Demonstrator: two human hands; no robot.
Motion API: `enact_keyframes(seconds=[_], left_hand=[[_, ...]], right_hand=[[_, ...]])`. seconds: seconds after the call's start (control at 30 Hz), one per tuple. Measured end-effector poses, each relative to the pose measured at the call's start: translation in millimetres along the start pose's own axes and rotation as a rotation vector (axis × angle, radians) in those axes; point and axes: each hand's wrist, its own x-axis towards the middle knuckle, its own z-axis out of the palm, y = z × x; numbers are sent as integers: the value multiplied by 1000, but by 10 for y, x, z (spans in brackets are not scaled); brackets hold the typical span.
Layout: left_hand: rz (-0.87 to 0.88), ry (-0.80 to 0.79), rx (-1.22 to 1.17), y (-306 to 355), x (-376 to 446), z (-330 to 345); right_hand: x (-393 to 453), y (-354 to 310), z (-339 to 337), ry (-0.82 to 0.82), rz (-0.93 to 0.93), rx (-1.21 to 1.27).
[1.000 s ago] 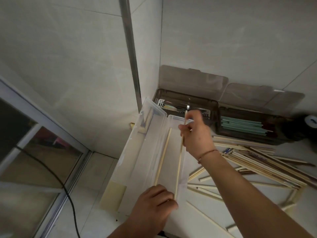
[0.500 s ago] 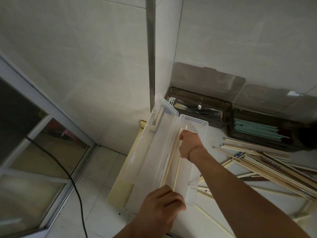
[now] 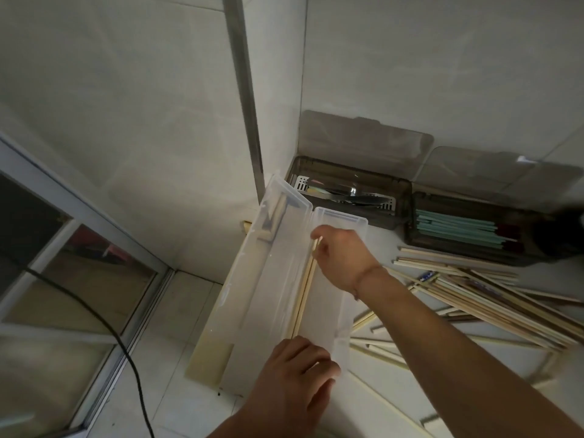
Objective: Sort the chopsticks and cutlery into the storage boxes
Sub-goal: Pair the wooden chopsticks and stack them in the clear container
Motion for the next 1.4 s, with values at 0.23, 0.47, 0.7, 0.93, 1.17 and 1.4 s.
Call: enact_keyframes(seconds=[0.23,0.47,0.7,0.93,1.17,1.4], left_hand=[[25,-28,31,-18,52,54],[59,26,-39,79,104,48],[-397,186,-368,87,-329,-204],[-1048,253,-637,84,-104,-127],[-1060,364,-678,80,85,6],[-1052,417,-707,39,93,18]], right_hand=[[-1531,764,30,109,-103,-134],[-1956,1220,472,-57,-118,-416],[-1957,1177,204,-59,-166,-247],[-1371,672,-418,30,25,629],[-380,195,-155,-23,205,454],[218,99,18,-249,219,-187]])
